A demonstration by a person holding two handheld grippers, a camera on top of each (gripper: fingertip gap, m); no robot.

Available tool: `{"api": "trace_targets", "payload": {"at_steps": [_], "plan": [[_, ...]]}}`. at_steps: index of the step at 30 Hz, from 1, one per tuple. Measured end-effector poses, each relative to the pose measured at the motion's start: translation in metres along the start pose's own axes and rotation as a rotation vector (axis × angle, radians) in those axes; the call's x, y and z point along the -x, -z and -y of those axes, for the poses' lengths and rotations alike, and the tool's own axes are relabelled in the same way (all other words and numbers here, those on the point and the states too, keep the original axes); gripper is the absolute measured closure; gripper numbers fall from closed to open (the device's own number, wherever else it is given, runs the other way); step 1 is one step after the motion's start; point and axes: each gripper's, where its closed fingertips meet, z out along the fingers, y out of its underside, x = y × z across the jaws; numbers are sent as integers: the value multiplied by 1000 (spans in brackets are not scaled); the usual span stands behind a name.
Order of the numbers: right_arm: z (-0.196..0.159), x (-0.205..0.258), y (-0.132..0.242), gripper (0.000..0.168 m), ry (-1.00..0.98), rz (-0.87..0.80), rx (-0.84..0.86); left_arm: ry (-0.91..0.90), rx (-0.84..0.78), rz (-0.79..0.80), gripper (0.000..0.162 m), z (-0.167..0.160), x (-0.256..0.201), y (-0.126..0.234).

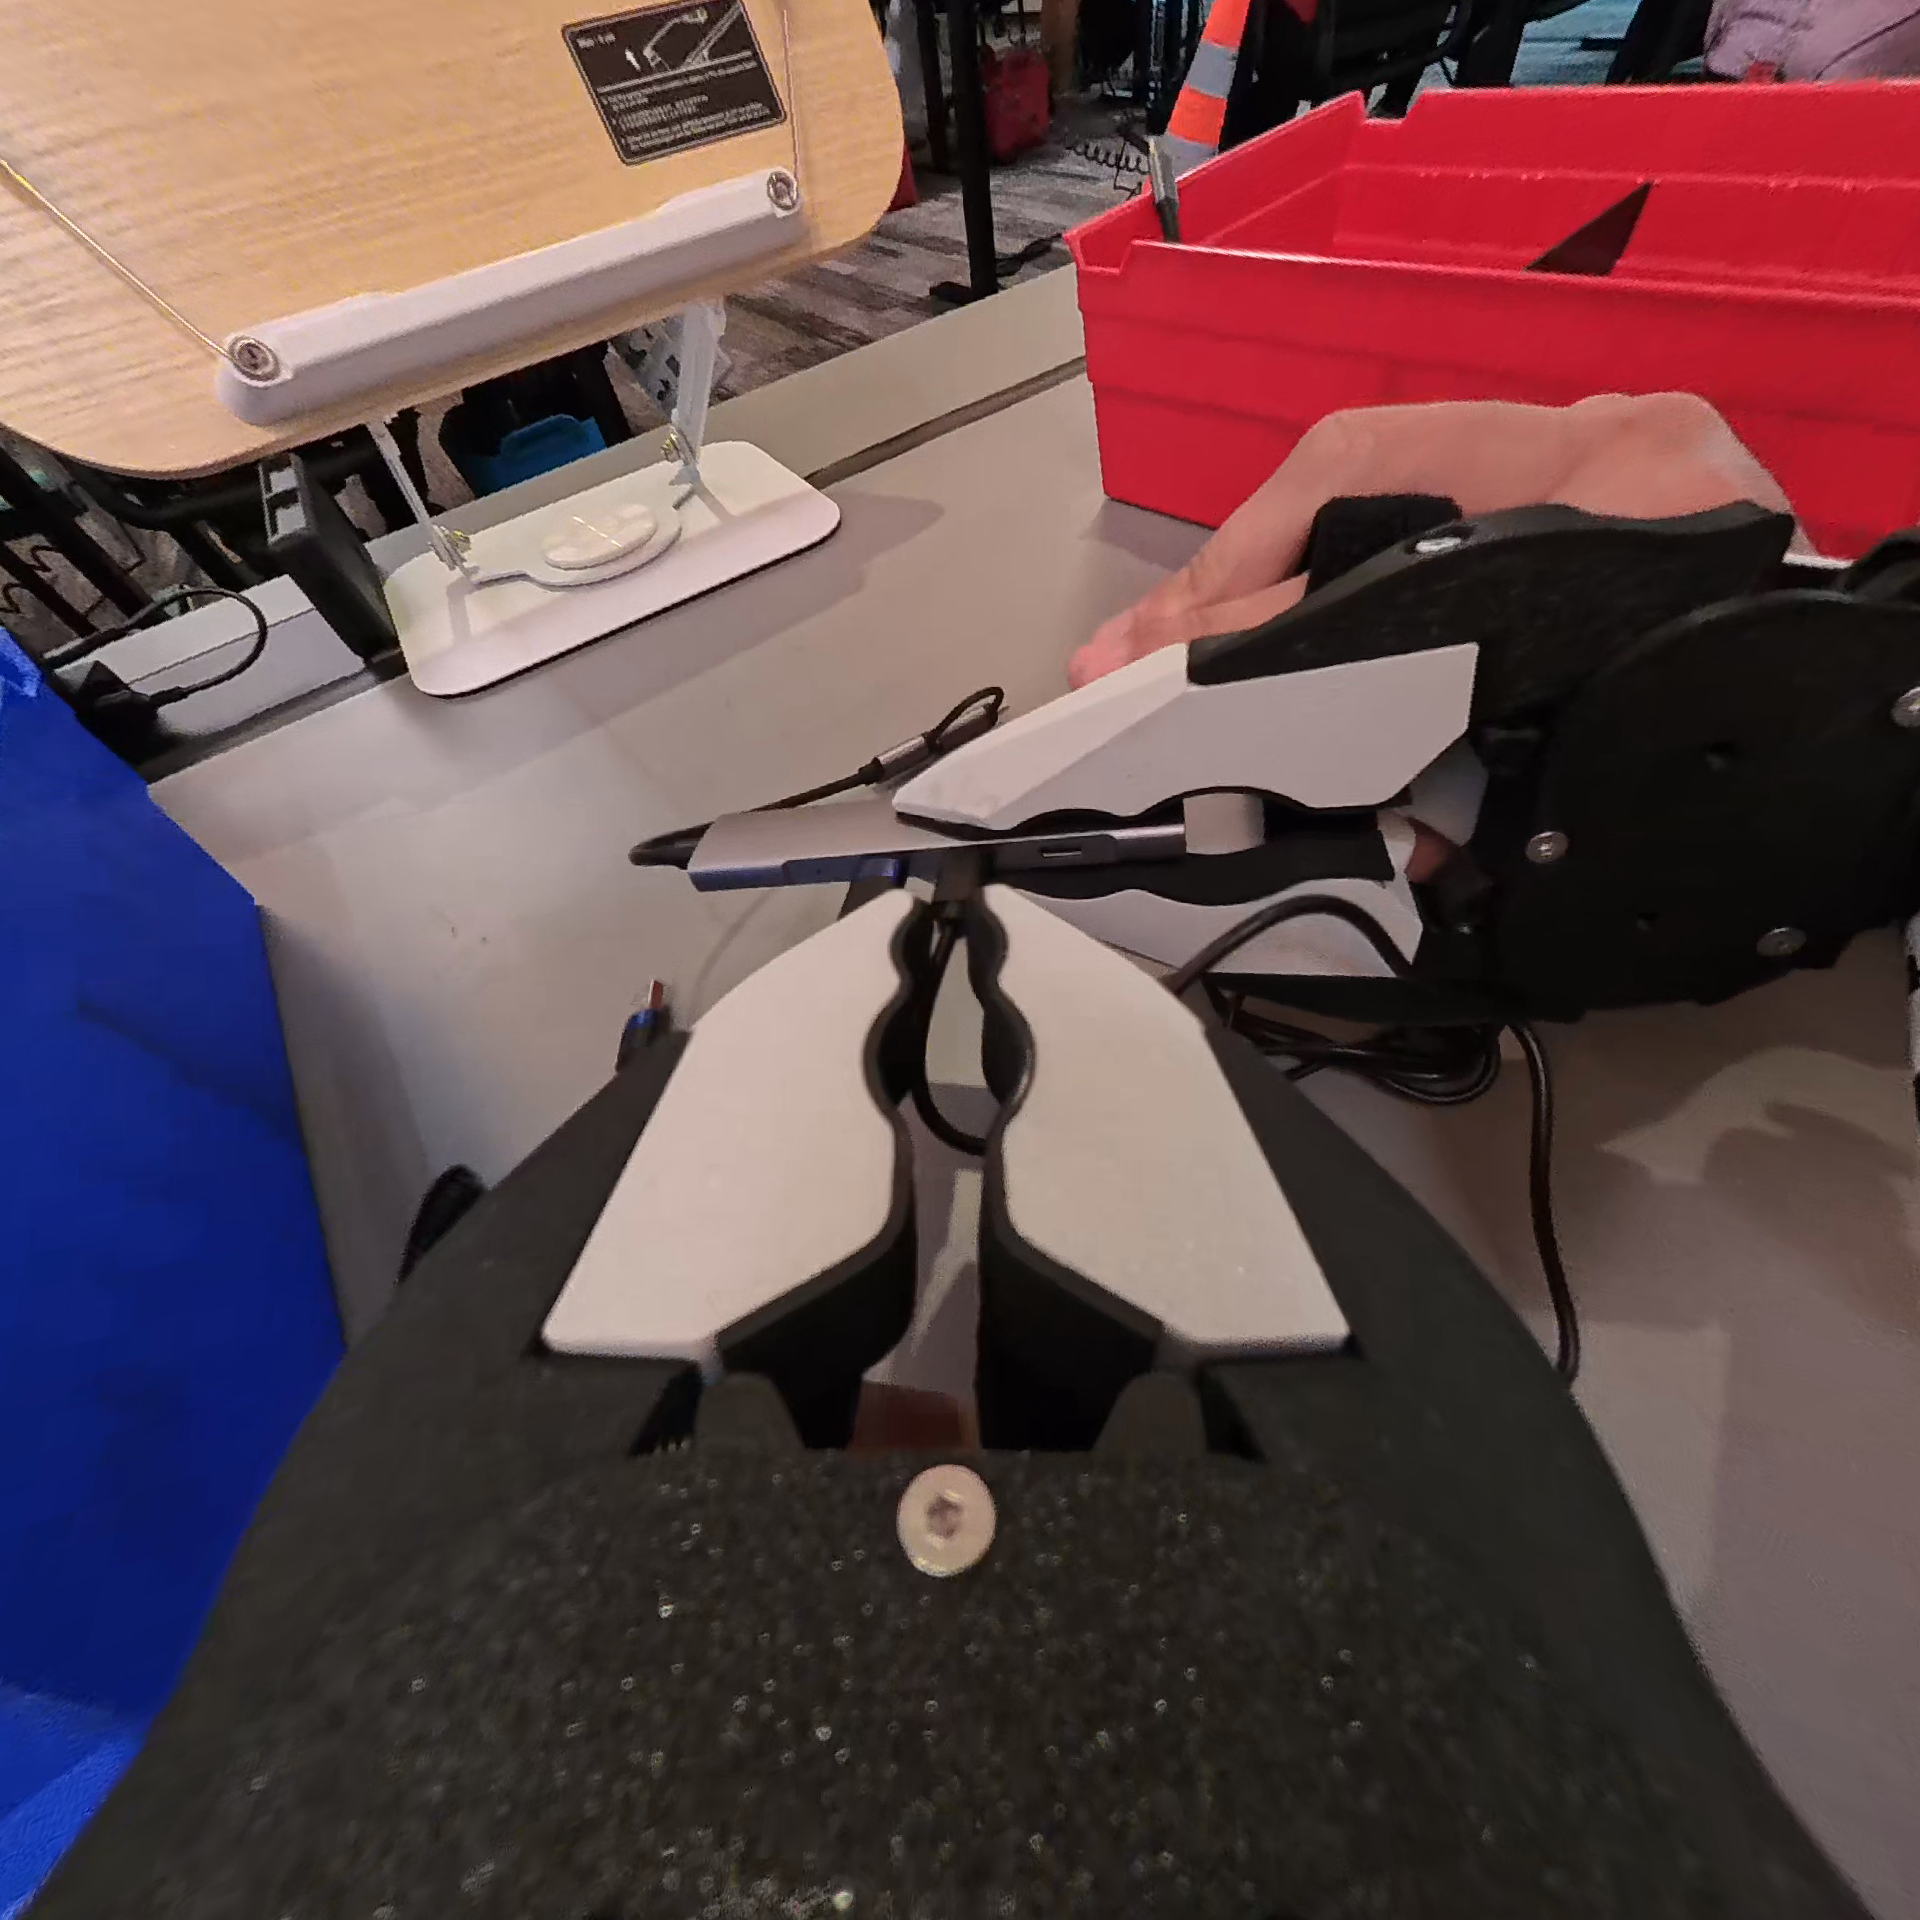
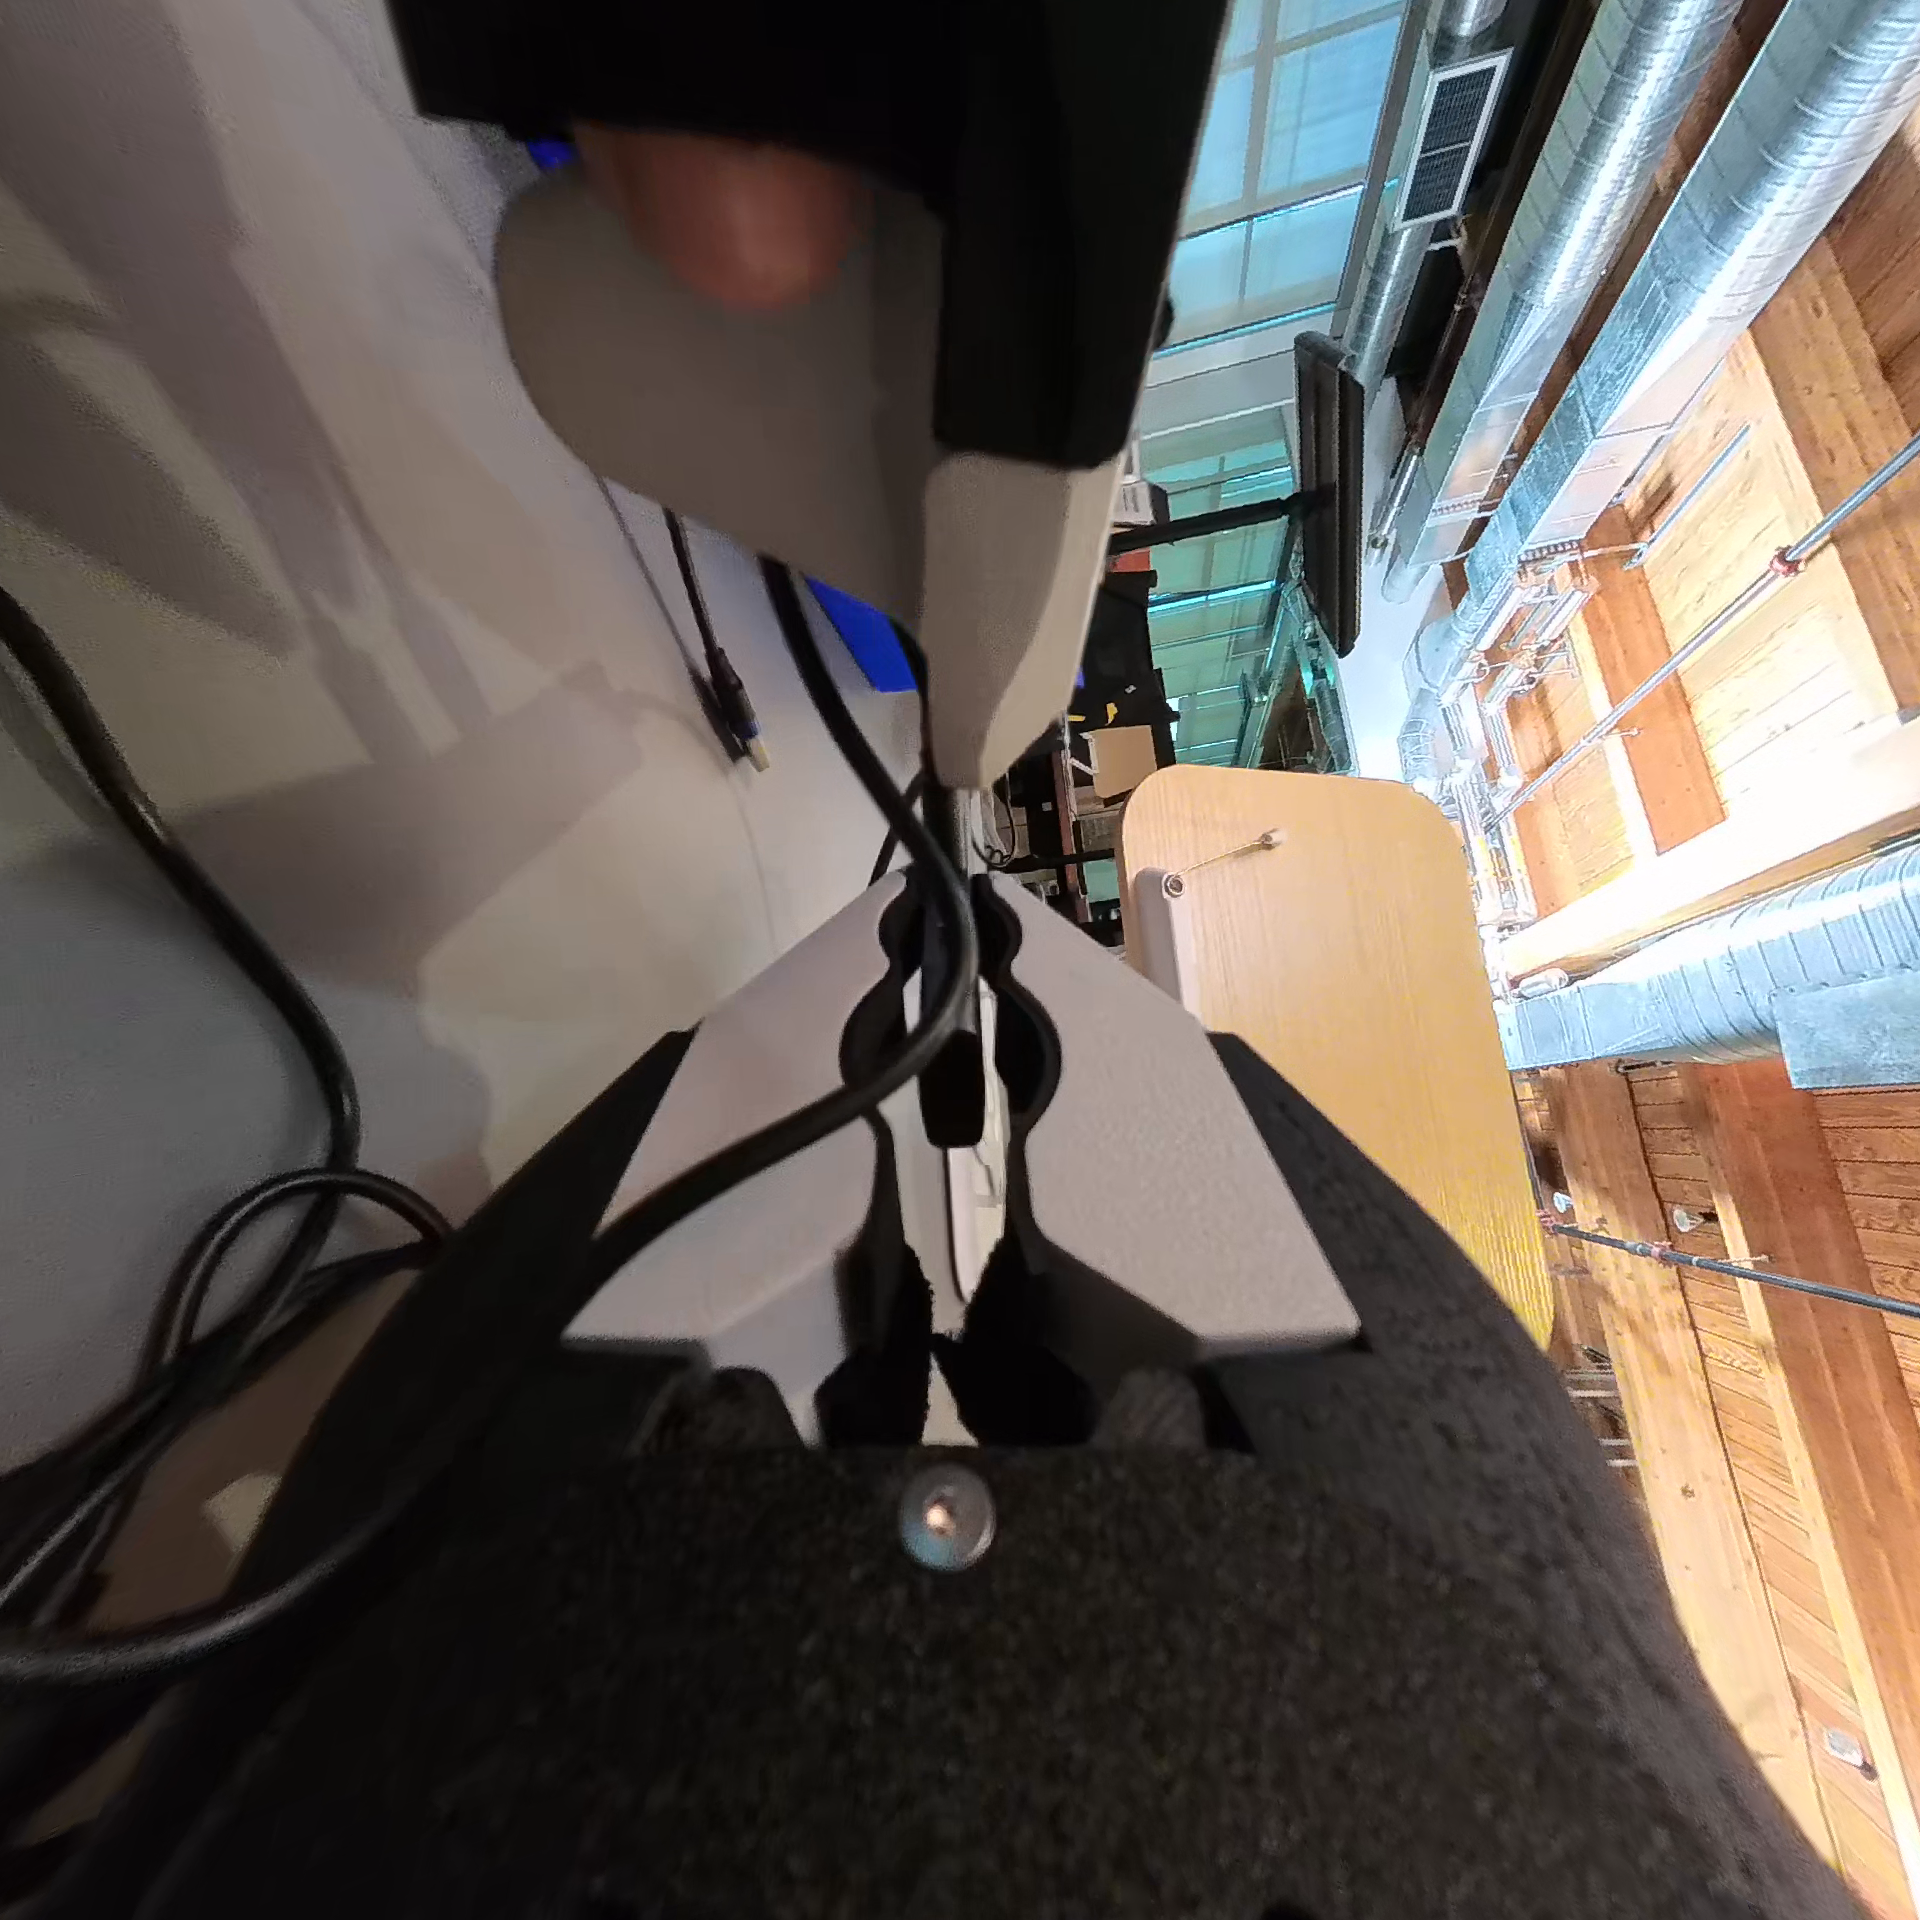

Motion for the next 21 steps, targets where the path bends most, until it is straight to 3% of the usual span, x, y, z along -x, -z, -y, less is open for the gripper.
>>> {"api": "trace_targets", "payload": {"at_steps": [6, 8, 10, 18, 21], "plan": [[0, 1, 0, 161, -8, 3, -4, -13, -15, -14, 162, 2, -1, 2], [-2, 1, 0, 161, -2, 2, 1, -4, -19, -43, 146, 3, -6, 3], [-4, 1, -1, 160, -9, 4, 7, -16, -3, -22, 141, 2, -4, 3], [-1, 1, 1, 161, 14, -3, -6, -36, 50, -28, 142, -8, -7, -2], [1, 1, 2, 160, 21, -5, -15, -45, 49, -5, 154, -8, -4, -1]]}}
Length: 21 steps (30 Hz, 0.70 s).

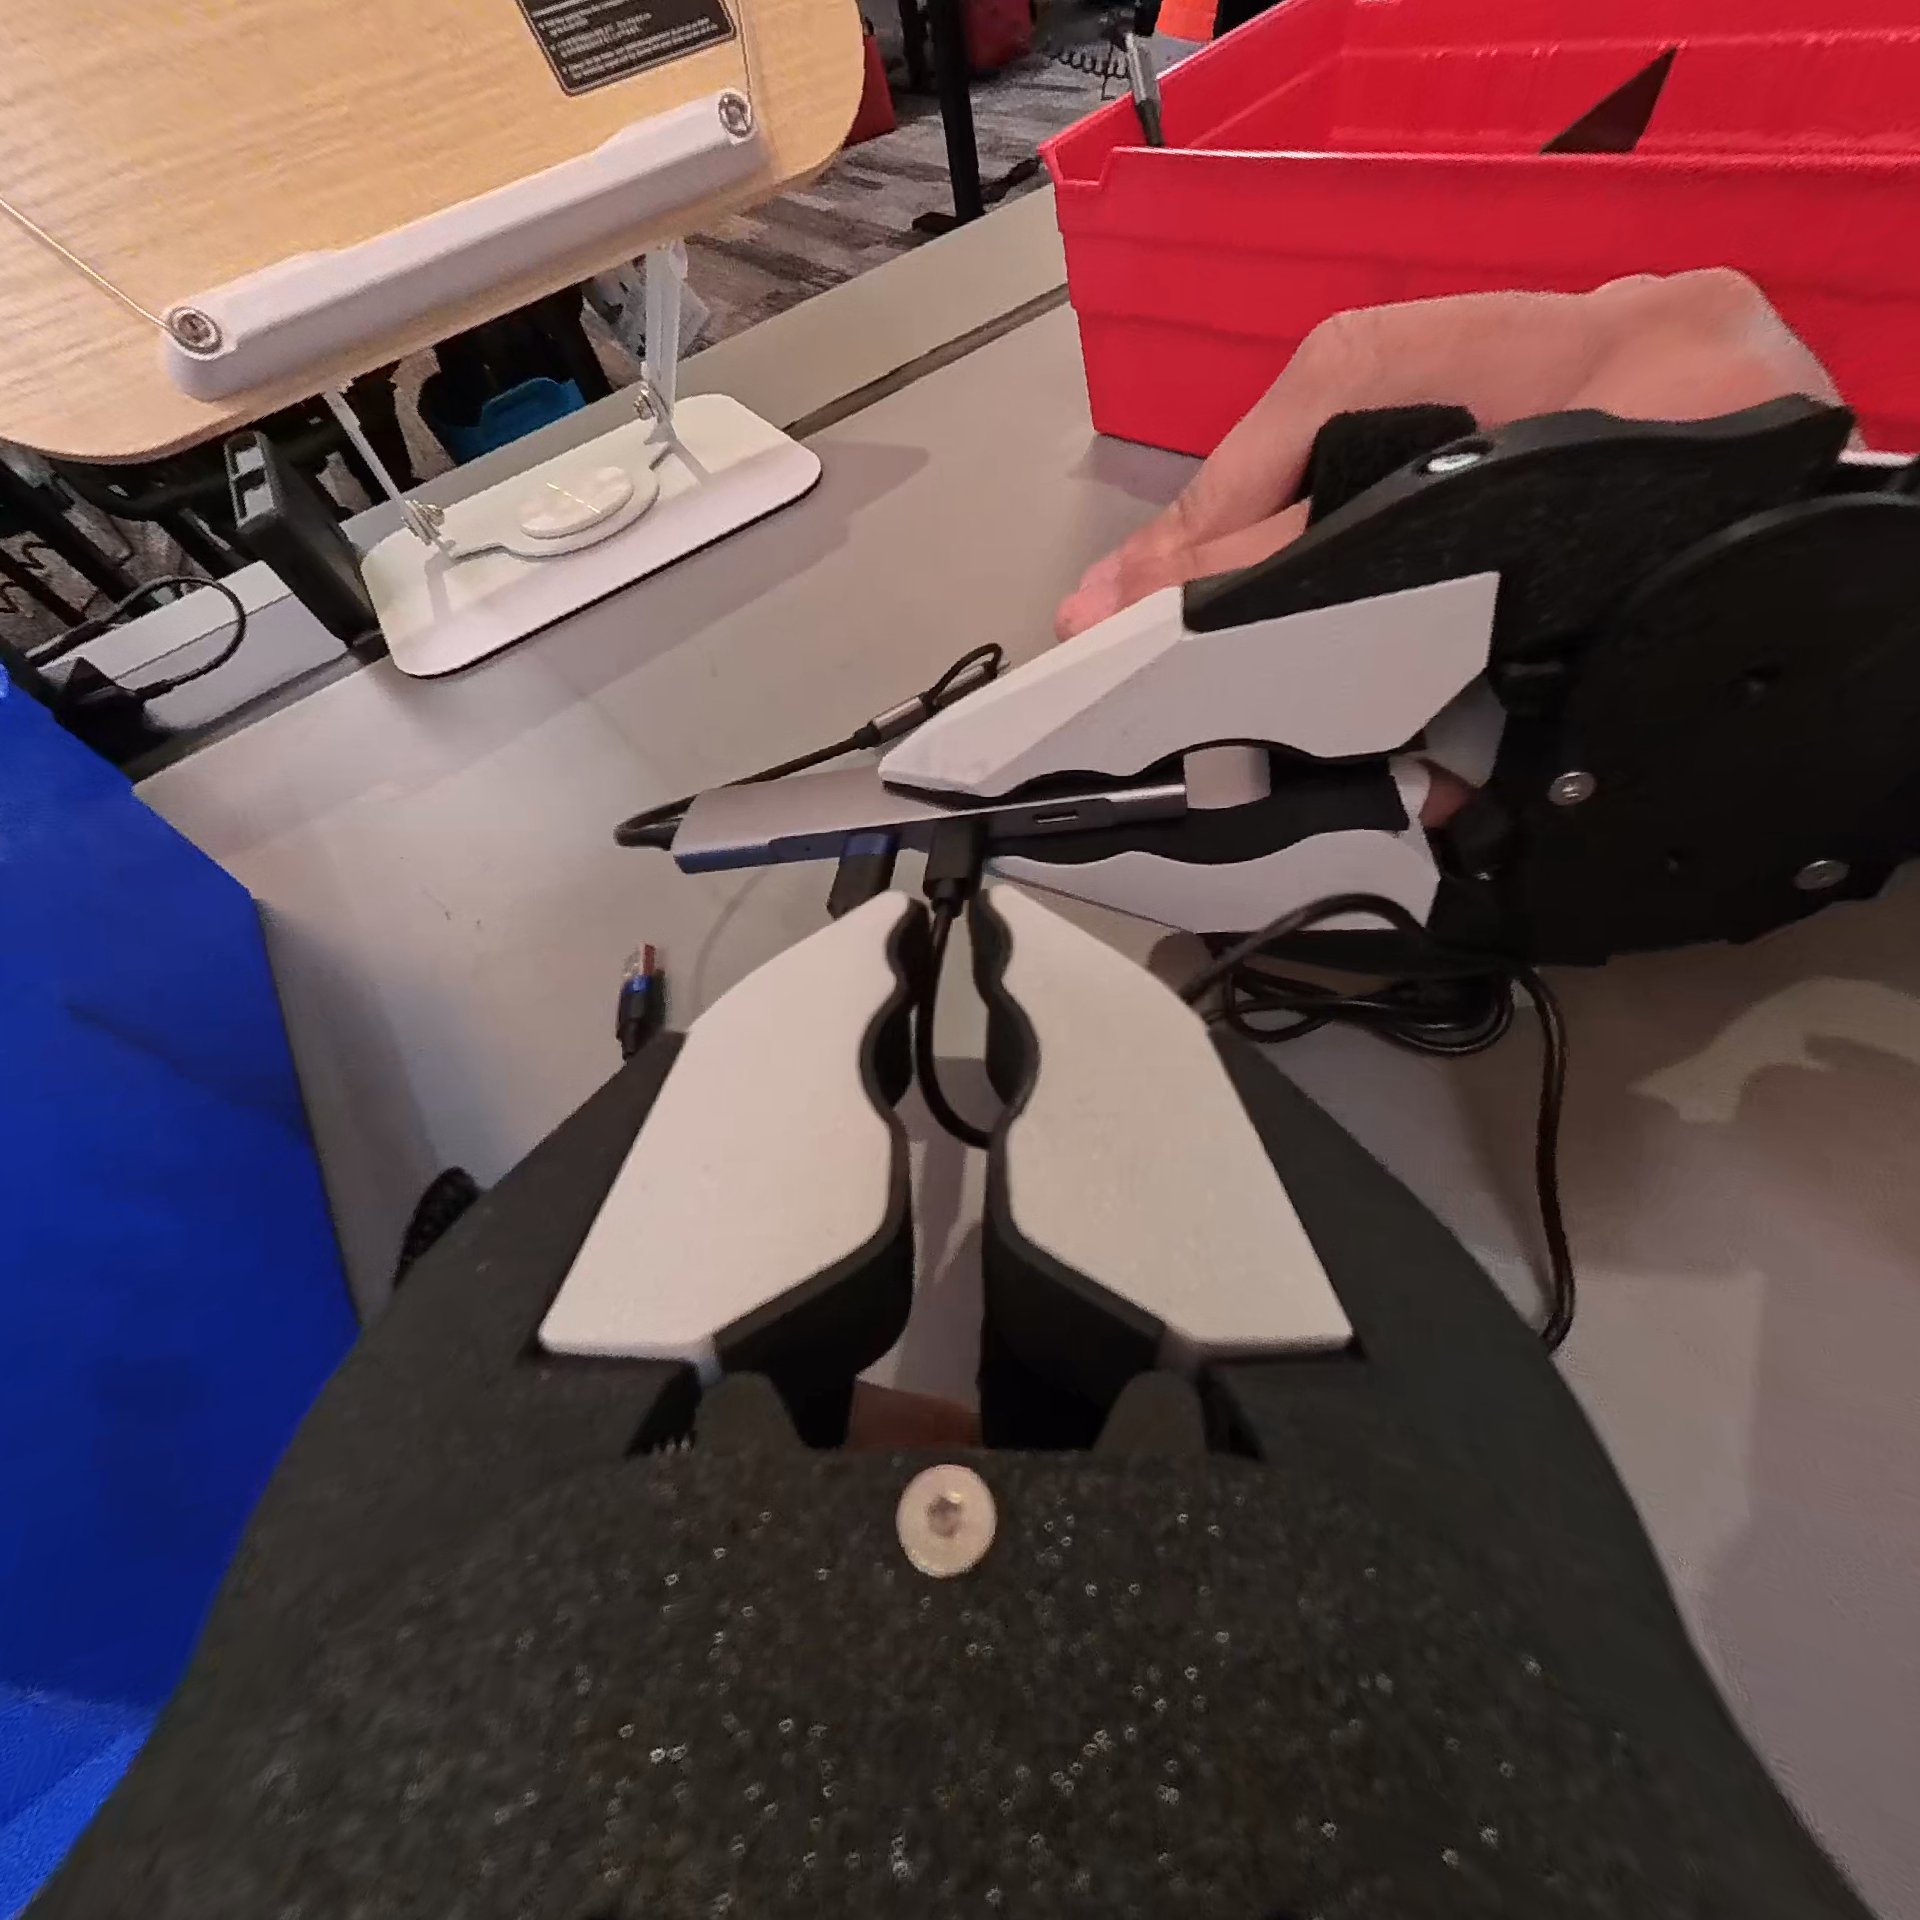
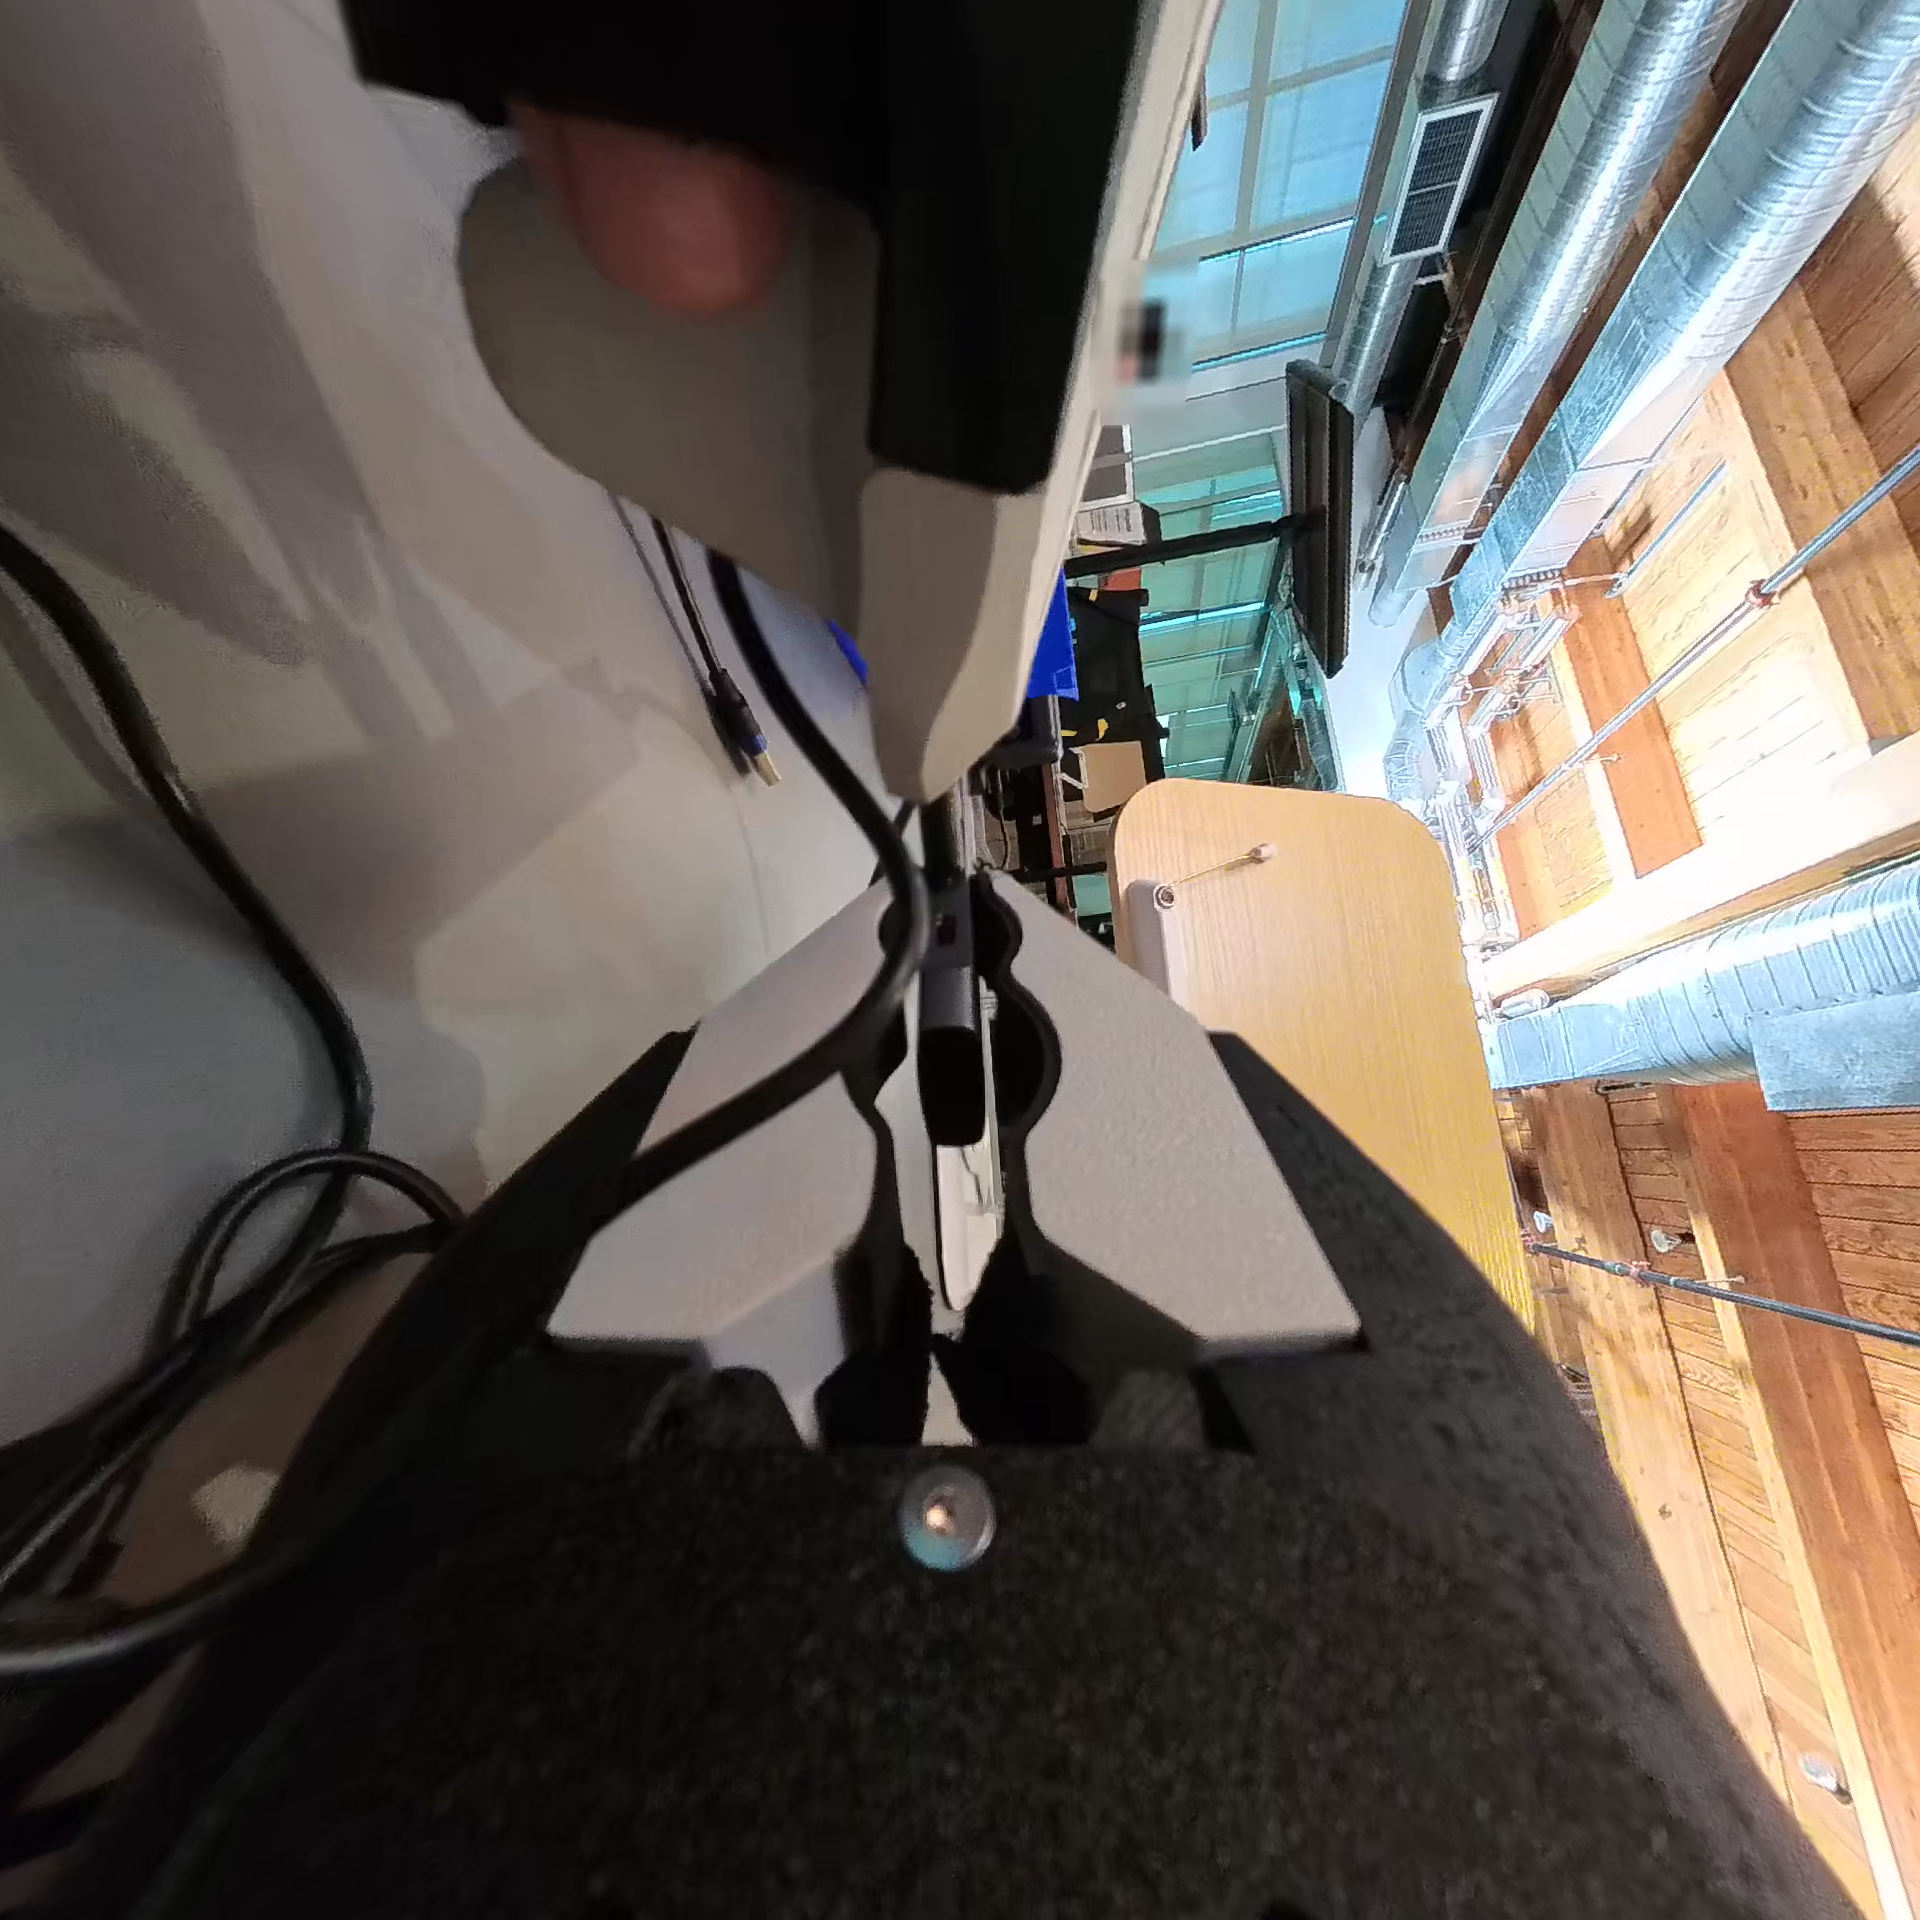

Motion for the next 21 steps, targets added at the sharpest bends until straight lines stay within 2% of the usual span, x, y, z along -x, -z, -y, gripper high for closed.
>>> {"api": "trace_targets", "payload": {"at_steps": [16, 19, 21], "plan": [[1, -1, -2, 161, -63, 14, -12, -103, 28, 25, 159, 2, 3, 5], [-51, 1, -9, 160, -45, 33, 187, -136, -36, 55, 159, 15, 10, 20], [-54, -7, -7, 160, -136, 7, 141, -142, -26, 40, 159, 16, 10, 26]]}}
